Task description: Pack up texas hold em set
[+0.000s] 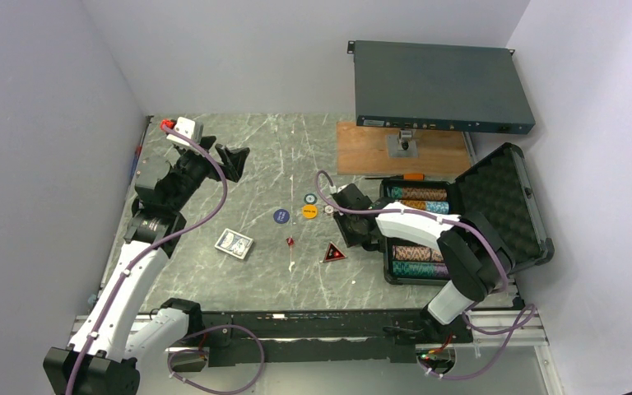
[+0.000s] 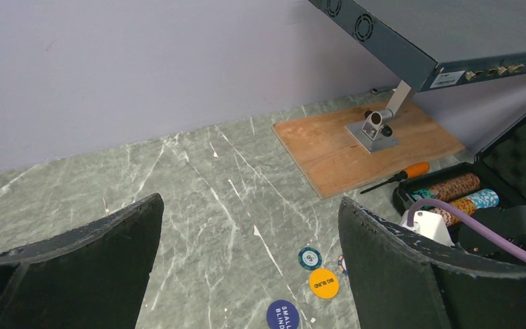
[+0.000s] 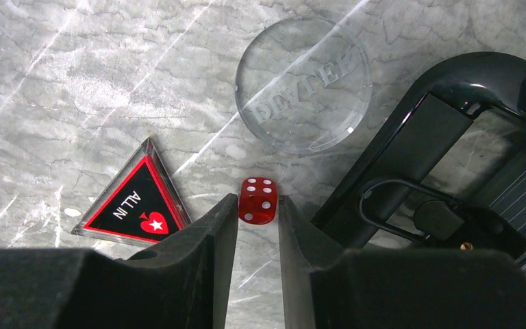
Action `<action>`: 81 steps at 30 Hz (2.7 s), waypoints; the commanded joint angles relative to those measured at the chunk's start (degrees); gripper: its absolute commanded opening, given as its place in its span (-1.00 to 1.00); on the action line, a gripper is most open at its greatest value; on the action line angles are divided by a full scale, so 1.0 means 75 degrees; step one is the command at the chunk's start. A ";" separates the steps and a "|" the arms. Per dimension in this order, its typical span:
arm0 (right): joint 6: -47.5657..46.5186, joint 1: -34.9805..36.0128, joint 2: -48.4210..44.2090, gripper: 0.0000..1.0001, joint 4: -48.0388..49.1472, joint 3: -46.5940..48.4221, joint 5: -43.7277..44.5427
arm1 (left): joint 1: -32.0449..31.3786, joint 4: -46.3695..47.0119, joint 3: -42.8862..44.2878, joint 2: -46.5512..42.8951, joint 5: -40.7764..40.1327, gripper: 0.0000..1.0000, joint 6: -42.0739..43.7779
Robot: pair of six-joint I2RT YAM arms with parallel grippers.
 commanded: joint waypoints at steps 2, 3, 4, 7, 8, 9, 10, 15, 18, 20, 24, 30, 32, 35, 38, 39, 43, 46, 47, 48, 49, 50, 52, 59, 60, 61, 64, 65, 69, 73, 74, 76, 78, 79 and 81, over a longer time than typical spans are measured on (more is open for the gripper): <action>0.0010 0.0019 -0.0018 -0.47 0.0136 0.0154 0.0077 | -0.0033 0.0319 0.0241 0.0003 0.0112 0.98 -0.0042; 0.0030 0.0012 -0.0066 -0.53 0.0117 0.0160 0.0147 | -0.0033 0.0319 0.0236 0.0006 0.0115 0.98 -0.0045; 0.0050 0.0023 -0.0136 -0.59 0.0103 0.0155 0.0224 | -0.0033 0.0319 0.0239 0.0008 0.0112 0.98 -0.0040; 0.0198 0.0016 -0.0737 -0.84 0.0134 0.0047 0.0717 | -0.0033 0.0333 0.0233 0.0007 0.0124 0.98 -0.0056; 0.0289 0.0025 -0.1013 -0.96 0.0138 -0.0016 0.1031 | -0.0033 0.0331 0.0230 0.0010 0.0135 0.98 -0.0056; 0.0390 0.0004 -0.1308 -1.00 0.0128 -0.0075 0.1365 | -0.0033 0.0350 0.0230 0.0009 0.0147 0.98 -0.0071; 0.0501 0.0009 -0.1604 -1.00 0.0109 -0.0148 0.1806 | -0.0033 0.0344 0.0226 0.0017 0.0175 0.98 -0.0089; 0.1670 -0.0521 -0.2912 -1.00 -0.0676 -0.0443 0.4400 | -0.0033 0.0366 0.0231 0.0033 0.0245 0.98 -0.0143; 0.2039 -0.1908 -0.3200 -1.00 -0.1123 -0.0582 0.4061 | -0.0030 0.0357 0.0230 -0.0003 0.0212 0.98 -0.0125; 0.1969 -0.2709 -0.3199 -1.00 -0.1122 -0.0716 0.3508 | -0.0033 0.0346 0.0228 -0.0028 0.0197 0.98 -0.0101; 0.1792 -0.3389 -0.2974 -1.00 -0.0934 -0.0924 0.3198 | -0.0033 0.0359 0.0211 -0.0033 0.0138 0.98 -0.0101; 0.1277 -0.3802 -0.2149 -1.00 -0.0483 -0.0846 0.3257 | -0.0033 0.0403 0.0208 0.0020 0.0274 0.98 -0.0175; 0.1158 -0.3916 -0.1778 -1.00 -0.0482 -0.0722 0.2873 | -0.0033 0.0361 0.0241 0.0020 0.0223 0.98 -0.0145; 0.1011 -0.3920 -0.1362 -1.00 -0.0449 -0.0633 0.2711 | -0.0033 0.0368 0.0213 -0.0023 0.0177 0.98 -0.0099; 0.0861 -0.3926 -0.1199 -1.00 -0.0312 -0.0604 0.2493 | -0.0033 0.0350 0.0237 -0.0008 0.0168 0.98 -0.0103; 0.0858 -0.3920 -0.1185 -1.00 -0.0258 -0.0616 0.2515 | -0.0030 0.0345 0.0251 0.0005 0.0220 0.98 -0.0119; 0.0735 -0.3921 -0.1128 -1.00 -0.0025 -0.0635 0.2307 | -0.0032 0.0401 0.0219 0.0000 0.0246 0.98 -0.0151; 0.0744 -0.3921 -0.0957 -1.00 -0.0099 -0.0570 0.2237 | -0.0033 0.0358 0.0236 -0.0003 0.0186 0.98 -0.0107; 0.0731 -0.3924 -0.0952 -1.00 -0.0092 -0.0567 0.2211 | -0.0033 0.0365 0.0219 -0.0012 0.0181 0.98 -0.0098; 0.0719 -0.3920 -0.0969 -1.00 -0.0081 -0.0571 0.2207 | -0.0033 0.0366 0.0212 -0.0022 0.0159 0.98 -0.0086; 0.0701 -0.3923 -0.0985 -1.00 -0.0056 -0.0580 0.2215 | -0.0033 0.0366 0.0213 -0.0030 0.0134 0.98 -0.0089; 0.0685 -0.3923 -0.1004 -1.00 -0.0036 -0.0583 0.2210 | -0.0033 0.0360 0.0223 -0.0010 0.0135 0.98 -0.0099; 0.0684 -0.3920 -0.1045 -1.00 -0.0022 -0.0595 0.2214 | -0.0039 0.0349 0.0260 0.0007 0.0234 0.98 -0.0129; 0.0609 -0.3934 -0.1076 -0.82 0.0074 -0.0569 0.2176 | -0.0033 0.0394 0.0223 0.0026 0.0249 0.98 -0.0166; 0.0606 -0.3946 -0.1070 -0.78 0.0083 -0.0575 0.2173 | -0.0033 0.0393 0.0210 0.0015 0.0243 0.98 -0.0151; 0.0601 -0.3943 -0.1073 -0.72 0.0097 -0.0575 0.2161 | -0.0033 0.0408 0.0205 0.0009 0.0218 0.98 -0.0147; 0.0578 -0.3944 -0.1141 -0.57 0.0123 -0.0600 0.2201 | -0.0033 0.0383 0.0245 0.0029 0.0240 0.98 -0.0164; 0.0571 -0.3943 -0.1174 -0.52 0.0133 -0.0615 0.2226 | -0.0032 0.0384 0.0246 0.0032 0.0319 0.98 -0.0191; 0.0587 -0.3948 -0.1285 -0.35 0.0100 -0.0623 0.2231 | -0.0033 0.0441 0.0204 0.0018 0.0294 0.98 -0.0212; 0.0599 -0.3954 -0.1418 -0.34 -0.0009 -0.0610 0.2234 | -0.0033 0.0408 0.0224 0.0061 0.0317 0.98 -0.0200; 0.0596 -0.3950 -0.1465 -0.33 0.0020 -0.0643 0.2186 | -0.0033 0.0427 0.0210 0.0056 0.0304 0.98 -0.0202; 0.0636 -0.3943 -0.1497 -0.31 0.0048 -0.0675 0.2205 | -0.0033 0.0406 0.0231 0.0070 0.0298 0.98 -0.0205; 0.0664 -0.3937 -0.1522 -0.31 0.0051 -0.0702 0.2235 | -0.0021 0.0394 0.0273 0.0079 0.0368 0.98 -0.0254; 0.0700 -0.3942 -0.1541 -0.31 0.0054 -0.0736 0.2224 | -0.0032 0.0432 0.0251 0.0079 0.0428 0.98 -0.0270; 0.0991 -0.3946 -0.1587 -0.36 -0.0075 -0.0776 0.2277 | -0.0033 0.0476 0.0209 0.0056 0.0404 0.98 -0.0292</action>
